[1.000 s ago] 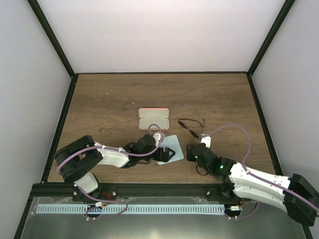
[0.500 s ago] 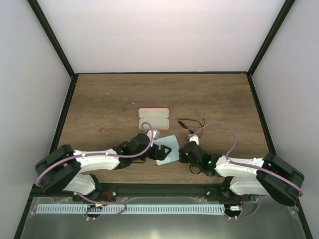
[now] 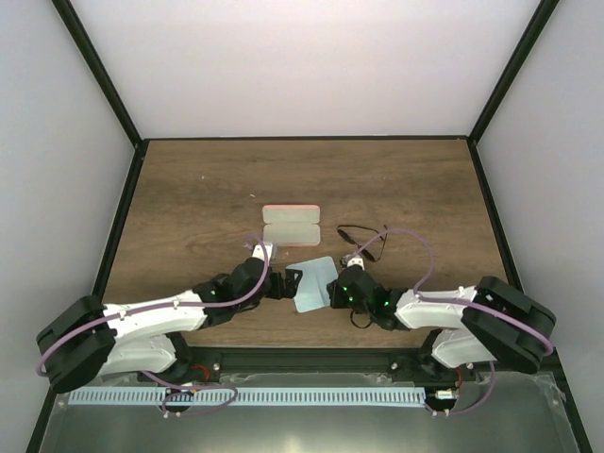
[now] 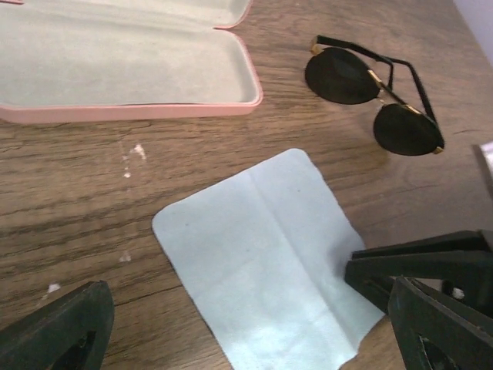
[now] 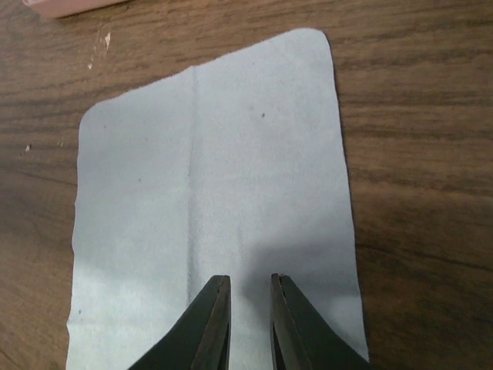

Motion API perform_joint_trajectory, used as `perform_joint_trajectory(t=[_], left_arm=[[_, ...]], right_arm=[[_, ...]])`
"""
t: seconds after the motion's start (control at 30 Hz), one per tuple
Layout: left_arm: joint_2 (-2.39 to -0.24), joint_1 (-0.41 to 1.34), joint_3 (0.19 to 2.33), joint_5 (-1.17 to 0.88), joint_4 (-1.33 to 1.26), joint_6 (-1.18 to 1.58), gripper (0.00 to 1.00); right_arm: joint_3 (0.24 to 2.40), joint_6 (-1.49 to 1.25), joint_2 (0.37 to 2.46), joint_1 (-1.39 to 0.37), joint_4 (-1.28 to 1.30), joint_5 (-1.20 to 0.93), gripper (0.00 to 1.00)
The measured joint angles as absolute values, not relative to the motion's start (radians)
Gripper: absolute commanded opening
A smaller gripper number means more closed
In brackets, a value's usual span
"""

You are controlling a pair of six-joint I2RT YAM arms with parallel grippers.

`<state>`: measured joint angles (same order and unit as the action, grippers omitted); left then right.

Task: Organize the sunglasses
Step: Adjust the glasses cleaning cloth at the center of the board.

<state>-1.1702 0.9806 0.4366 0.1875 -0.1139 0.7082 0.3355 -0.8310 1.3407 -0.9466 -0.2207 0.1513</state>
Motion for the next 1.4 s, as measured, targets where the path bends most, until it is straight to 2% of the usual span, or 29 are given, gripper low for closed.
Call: perform_joint_trajectory(t=[0.63,0.83,0.93,1.0,1.07,1.1,1.27,1.37,1.4], left_arm=[[-1.106,0.977,0.409,0.317,-0.086,0.754,1.0],[-1.124,0.97,0.409,0.321,-0.094,0.751,1.0],[-1.148,0.962,0.409,0.319,-0.11,0.746,1.0],[-1.164,0.958,0.409,0.319,-0.121,0.739,0.95],[-1.173,0.956,0.409,0.321,-0.127,0.735,0.86],[-1.173,0.955,0.409,0.321,-0.13,0.733,0.81],[-1.171,0.955,0.409,0.339,-0.147,0.722,0.52],[-1.172,0.954,0.41,0.336,-0.154,0.717,0.37],[-1.177,0.953,0.414,0.335,-0.155,0.709,0.36]], right_arm=[[0.244,-0.926,1.222,-1.034,-0.21,0.163,0.18],[0.239,-0.932,1.137,-1.038,-0.123,0.184,0.22],[0.244,-0.926,1.067,-1.038,-0.066,0.22,0.27],[0.256,-0.917,1.025,-1.038,-0.036,0.258,0.32],[0.266,-0.906,0.992,-1.039,-0.026,0.295,0.45],[0.27,-0.896,0.976,-1.038,-0.026,0.317,0.48],[0.302,-0.78,0.972,-1.038,-0.044,0.371,0.38],[0.358,-0.738,1.039,-1.038,-0.024,0.394,0.4],[0.387,-0.728,1.07,-1.037,-0.015,0.401,0.42]])
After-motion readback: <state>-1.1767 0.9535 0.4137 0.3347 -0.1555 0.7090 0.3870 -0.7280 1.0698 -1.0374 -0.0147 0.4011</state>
